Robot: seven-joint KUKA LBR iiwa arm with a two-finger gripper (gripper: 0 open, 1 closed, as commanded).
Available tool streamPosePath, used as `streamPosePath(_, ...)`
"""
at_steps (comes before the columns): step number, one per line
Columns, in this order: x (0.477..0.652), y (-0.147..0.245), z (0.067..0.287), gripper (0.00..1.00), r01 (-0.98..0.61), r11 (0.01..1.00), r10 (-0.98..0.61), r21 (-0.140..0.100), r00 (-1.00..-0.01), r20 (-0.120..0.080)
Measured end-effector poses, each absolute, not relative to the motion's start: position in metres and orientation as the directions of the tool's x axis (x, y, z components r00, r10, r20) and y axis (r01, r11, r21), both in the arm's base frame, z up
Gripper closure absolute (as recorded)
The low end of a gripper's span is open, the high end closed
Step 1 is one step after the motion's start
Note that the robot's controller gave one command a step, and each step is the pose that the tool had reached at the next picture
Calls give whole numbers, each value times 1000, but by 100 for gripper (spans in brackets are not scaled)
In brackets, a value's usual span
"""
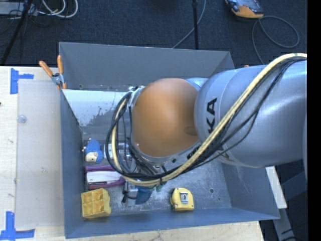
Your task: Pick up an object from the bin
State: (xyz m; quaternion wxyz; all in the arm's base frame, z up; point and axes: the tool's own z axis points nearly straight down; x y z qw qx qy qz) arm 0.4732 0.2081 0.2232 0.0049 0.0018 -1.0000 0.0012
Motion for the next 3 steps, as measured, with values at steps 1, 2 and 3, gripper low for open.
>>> streamPosePath(1, 475, 207, 228, 0, 1, 1000, 1, -1, -1000, 2)
streamPosePath(2, 488, 194, 174, 0, -72, 997, -72, 0, -997, 3)
streamPosePath(3, 491, 191, 139, 0, -77, 997, -77, -2, -997, 12)
